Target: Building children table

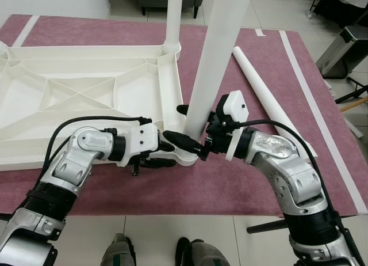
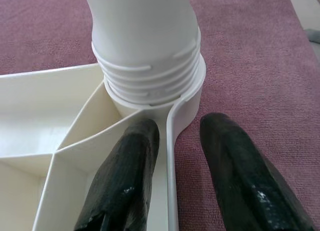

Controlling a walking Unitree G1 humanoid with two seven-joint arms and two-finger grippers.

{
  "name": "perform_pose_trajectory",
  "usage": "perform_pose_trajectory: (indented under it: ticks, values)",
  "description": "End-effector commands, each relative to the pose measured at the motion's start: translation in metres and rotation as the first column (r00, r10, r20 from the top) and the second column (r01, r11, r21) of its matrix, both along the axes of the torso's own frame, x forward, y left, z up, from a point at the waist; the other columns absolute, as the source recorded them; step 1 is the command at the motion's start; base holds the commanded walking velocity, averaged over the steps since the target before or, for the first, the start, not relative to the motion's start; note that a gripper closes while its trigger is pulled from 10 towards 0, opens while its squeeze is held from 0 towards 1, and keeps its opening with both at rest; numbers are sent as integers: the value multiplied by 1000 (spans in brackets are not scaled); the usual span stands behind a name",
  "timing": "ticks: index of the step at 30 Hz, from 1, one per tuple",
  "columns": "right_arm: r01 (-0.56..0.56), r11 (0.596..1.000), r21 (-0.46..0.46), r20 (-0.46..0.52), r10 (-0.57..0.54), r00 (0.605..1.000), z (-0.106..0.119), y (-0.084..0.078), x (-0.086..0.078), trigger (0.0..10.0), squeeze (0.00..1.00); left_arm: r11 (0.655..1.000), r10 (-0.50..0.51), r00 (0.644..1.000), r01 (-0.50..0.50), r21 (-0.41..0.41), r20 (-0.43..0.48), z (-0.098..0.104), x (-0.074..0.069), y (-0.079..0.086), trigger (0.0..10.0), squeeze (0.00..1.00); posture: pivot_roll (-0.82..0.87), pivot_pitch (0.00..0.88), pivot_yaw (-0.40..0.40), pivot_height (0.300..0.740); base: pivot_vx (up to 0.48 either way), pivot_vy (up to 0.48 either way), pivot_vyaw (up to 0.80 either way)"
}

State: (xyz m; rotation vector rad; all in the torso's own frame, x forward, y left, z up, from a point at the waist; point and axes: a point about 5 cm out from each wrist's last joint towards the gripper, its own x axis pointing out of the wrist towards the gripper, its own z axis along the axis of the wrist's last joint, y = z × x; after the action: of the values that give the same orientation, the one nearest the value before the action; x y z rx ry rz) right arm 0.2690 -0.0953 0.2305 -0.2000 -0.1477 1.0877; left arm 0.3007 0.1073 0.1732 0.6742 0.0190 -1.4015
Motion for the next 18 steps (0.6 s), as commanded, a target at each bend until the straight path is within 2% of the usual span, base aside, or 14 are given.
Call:
perform_pose_trajectory:
  ticks: [1,2,3,5,7,8,9,18]
  values:
    - [-11,1000,1,-2,11,1000,-1,1,-2,10000,0,985,164,984,-160,-59,66,-2,9,-1,8824,0,76,178,-18,740,0,0,0]
    - [-12,1000,2,-1,12,1000,0,1,-1,10000,0,984,172,983,-167,-65,65,-2,10,-2,6353,0,77,179,-18,740,0,0,0]
    - [-12,1000,2,-1,12,1000,0,1,-1,10000,0,984,172,983,-167,-65,65,-2,10,-2,6353,0,77,179,-18,740,0,0,0]
    - [-14,1000,3,0,14,1000,0,2,-1,10000,0,981,179,982,-174,-80,55,-2,12,-4,2588,0,78,179,-18,740,0,0,0]
    - [-14,1000,3,0,14,1000,0,2,-1,10000,0,981,181,982,-176,-87,52,-2,12,-4,2588,0,78,179,-18,740,0,0,0]
    - [-14,1000,3,-1,14,1000,0,2,-1,10000,0,980,181,982,-176,-90,50,-2,12,-4,353,0,77,179,-18,740,0,0,0]
    - [-13,1000,2,-2,13,1000,-1,2,-1,10000,0,980,180,983,-175,-94,47,-1,13,-4,0,0,77,178,-17,740,0,0,0]
    - [-5,1000,-5,-7,5,1000,-4,1,0,10000,0,982,162,986,-158,-100,35,-2,11,-5,0,0,78,175,-15,740,0,0,0]
